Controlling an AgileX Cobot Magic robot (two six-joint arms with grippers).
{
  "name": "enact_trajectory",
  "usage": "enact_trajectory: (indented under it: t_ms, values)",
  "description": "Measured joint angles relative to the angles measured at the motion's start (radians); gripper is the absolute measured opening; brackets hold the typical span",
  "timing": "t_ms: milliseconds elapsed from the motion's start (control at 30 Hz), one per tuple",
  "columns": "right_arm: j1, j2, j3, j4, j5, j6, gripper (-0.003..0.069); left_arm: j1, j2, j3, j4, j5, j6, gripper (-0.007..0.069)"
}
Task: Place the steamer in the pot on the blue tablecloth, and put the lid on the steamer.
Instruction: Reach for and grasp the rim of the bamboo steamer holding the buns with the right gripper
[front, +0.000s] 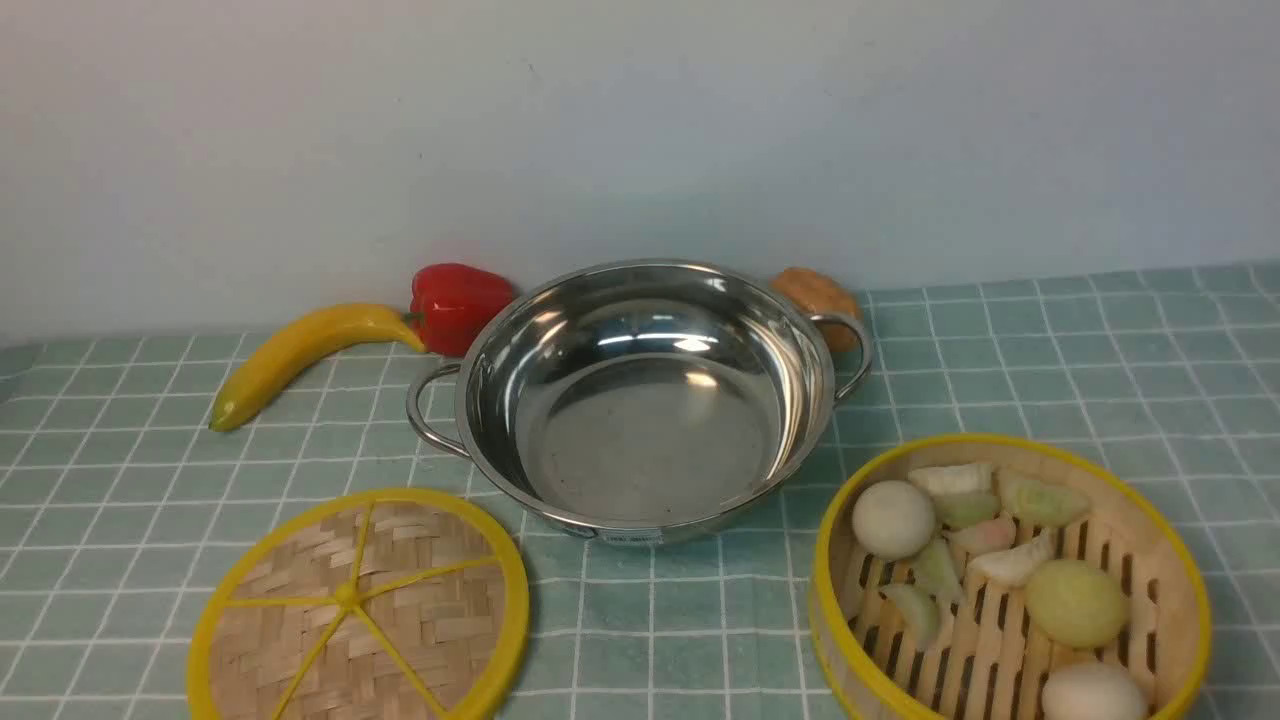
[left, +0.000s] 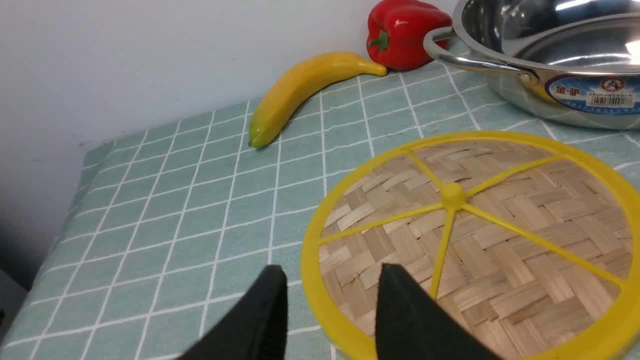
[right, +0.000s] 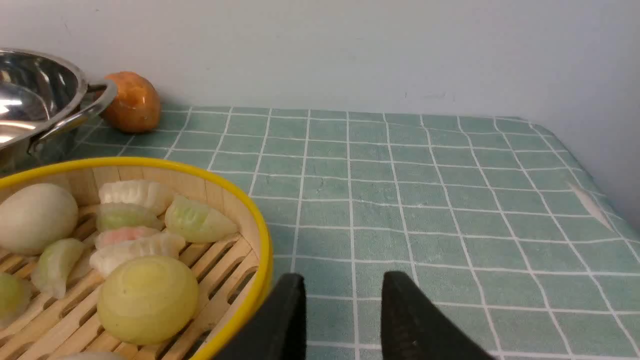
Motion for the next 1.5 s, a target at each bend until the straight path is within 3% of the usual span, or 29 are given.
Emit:
enact_trajectory:
  t_ms: [967, 1100, 1300, 1500]
  values:
    - [0.0, 0.0, 0.0, 0.028, -0.006, 0.018, 0.024, 0.003, -0.002, 0.0, -0.006, 0.0, -0.005, 0.0243]
    - [0.0, 0.0, 0.0, 0.27, -0.092, 0.156, 0.024, 0.004, -0.002, 0.0, -0.269, -0.011, -0.111, 0.0243]
    - [0.0, 0.0, 0.0, 0.516, -0.135, 0.27, 0.024, 0.004, -0.002, 0.0, -0.588, -0.03, -0.193, 0.0243]
    - [0.0, 0.0, 0.0, 0.64, -0.207, 0.288, 0.024, 0.004, -0.002, 0.0, -0.731, -0.063, -0.201, 0.0243]
